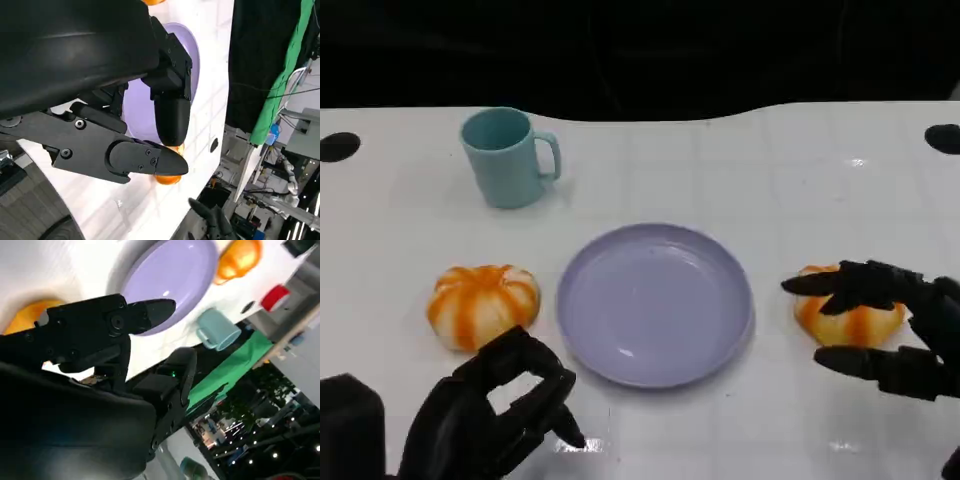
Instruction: Grasp the bread from the table and place it into the plate.
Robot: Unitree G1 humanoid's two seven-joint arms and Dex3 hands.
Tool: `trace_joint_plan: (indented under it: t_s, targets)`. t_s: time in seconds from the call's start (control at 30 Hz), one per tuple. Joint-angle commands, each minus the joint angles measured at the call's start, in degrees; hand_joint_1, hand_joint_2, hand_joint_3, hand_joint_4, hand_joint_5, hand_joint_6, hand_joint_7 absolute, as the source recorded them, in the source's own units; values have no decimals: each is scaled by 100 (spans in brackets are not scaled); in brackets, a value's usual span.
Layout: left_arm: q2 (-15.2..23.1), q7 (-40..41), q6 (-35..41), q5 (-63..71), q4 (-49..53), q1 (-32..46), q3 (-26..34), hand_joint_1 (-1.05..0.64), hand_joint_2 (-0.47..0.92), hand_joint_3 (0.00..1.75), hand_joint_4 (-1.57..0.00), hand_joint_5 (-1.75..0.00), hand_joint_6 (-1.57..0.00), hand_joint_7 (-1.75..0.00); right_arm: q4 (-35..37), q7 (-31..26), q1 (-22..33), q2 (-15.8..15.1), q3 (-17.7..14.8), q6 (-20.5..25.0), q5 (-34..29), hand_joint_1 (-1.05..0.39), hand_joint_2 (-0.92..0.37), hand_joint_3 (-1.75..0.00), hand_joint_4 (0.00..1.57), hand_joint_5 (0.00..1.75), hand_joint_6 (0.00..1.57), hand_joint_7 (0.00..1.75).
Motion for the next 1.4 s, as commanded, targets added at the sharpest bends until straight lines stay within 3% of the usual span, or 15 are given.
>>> trace_joint_plan:
  t_s: [0.03, 0.23, 0.37, 0.57, 0.87, 1.23, 1.4]
  targets:
    - [47, 13, -29, 25, 5, -29, 14, -54, 92, 18, -69, -175, -51, -168, -58, -170, -100, -269, -81, -75, -288, -35, -86, 0, 16, 74, 54, 8]
    - [37, 26, -20, 24, 18, -42, 18, -54, 92, 18, -69, -175, -51, -168, -286, -202, -125, -560, -71, 131, -846, -31, -81, 0, 1, 53, 41, 1]
    - [43, 35, -20, 42, 21, -51, 16, -54, 92, 18, -69, -175, -51, -168, -436, -205, -147, -799, 1, 302, -1364, -29, -78, 0, 0, 29, 29, 1]
    - [30, 51, -13, 42, 38, -72, 17, -54, 92, 19, -69, -175, -51, -168, -476, -283, -232, -1015, 211, 532, -2166, -21, -74, 0, 0, 14, 23, 0]
    - [21, 38, -65, 72, 87, -100, 9, -54, 92, 19, -69, -175, -51, -168, -76, -548, -568, -1164, 592, 633, -2791, -28, -75, 0, 3, 21, 26, 2]
    - [-11, 92, 16, 89, 27, -87, 0, -54, 92, 19, -70, -175, -52, -168, 1422, -1280, -1494, -1140, 1398, 784, -3557, -35, -77, -1, 8, 33, 33, 1]
    - [-31, 83, 41, 43, 16, -79, 17, -54, 91, 18, -69, -175, -51, -168, 1990, -1315, -1874, -1156, 1758, 891, -3717, -38, -78, -1, 12, 31, 34, 1]
